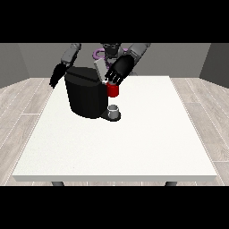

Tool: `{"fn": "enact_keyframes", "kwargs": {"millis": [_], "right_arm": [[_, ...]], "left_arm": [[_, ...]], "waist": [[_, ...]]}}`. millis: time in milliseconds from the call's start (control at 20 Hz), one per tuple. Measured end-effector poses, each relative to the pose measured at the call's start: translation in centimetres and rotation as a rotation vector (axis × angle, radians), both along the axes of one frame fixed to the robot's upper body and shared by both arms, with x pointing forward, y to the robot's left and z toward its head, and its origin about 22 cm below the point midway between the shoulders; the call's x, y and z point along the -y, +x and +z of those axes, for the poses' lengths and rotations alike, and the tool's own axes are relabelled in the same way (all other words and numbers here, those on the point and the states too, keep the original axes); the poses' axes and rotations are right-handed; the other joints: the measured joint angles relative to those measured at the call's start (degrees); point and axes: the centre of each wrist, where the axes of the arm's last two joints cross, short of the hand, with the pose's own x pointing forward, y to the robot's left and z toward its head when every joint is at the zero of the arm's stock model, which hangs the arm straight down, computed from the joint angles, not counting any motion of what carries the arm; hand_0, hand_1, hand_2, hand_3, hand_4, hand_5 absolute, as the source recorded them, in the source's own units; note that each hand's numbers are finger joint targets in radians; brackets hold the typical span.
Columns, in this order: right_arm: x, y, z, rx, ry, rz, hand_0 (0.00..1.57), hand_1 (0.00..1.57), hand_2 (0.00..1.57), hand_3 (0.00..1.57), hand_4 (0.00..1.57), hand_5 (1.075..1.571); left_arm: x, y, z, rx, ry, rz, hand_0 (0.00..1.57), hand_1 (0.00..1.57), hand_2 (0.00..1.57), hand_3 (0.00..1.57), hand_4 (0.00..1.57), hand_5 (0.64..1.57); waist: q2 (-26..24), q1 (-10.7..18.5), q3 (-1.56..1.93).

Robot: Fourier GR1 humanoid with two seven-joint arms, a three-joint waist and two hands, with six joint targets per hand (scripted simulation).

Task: Insert the coffee pod into the coffee machine and close the lid

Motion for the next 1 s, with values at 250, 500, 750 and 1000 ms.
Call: {"fn": "enact_keyframes", "kwargs": {"millis": [250,500,750,1000], "right_arm": [[-0.7,0.2,0.5,-0.005,-0.005,-0.002,0.00,0.00,0.00,0.00,0.00,1.571],[0.2,-0.1,-0.3,-0.006,-0.010,-0.009,0.00,0.00,0.00,0.00,0.00,1.571],[0.1,0.0,-0.2,0.007,-0.007,-0.016,0.00,0.00,0.00,0.00,0.00,1.571],[-0.5,-0.5,-0.4,0.009,-0.006,-0.010,0.00,0.00,0.00,0.00,0.00,1.571]], "left_arm": [[0.3,0.1,-0.2,0.018,0.006,-0.001,1.19,1.19,1.21,1.17,0.36,1.571],[0.8,0.0,-0.1,0.057,0.030,0.007,1.21,1.21,1.23,1.13,0.00,1.571],[0.4,-0.1,-0.4,0.098,0.113,0.008,1.16,1.16,1.19,1.07,0.00,1.571],[-0.5,-0.1,-0.6,0.118,0.137,0.011,1.11,1.11,1.14,1.02,0.00,1.571]], "waist": [[-0.17,-0.18,-0.01],[-0.12,-0.11,0.00],[1.04,0.00,0.00],[1.50,-0.71,0.06]]}}
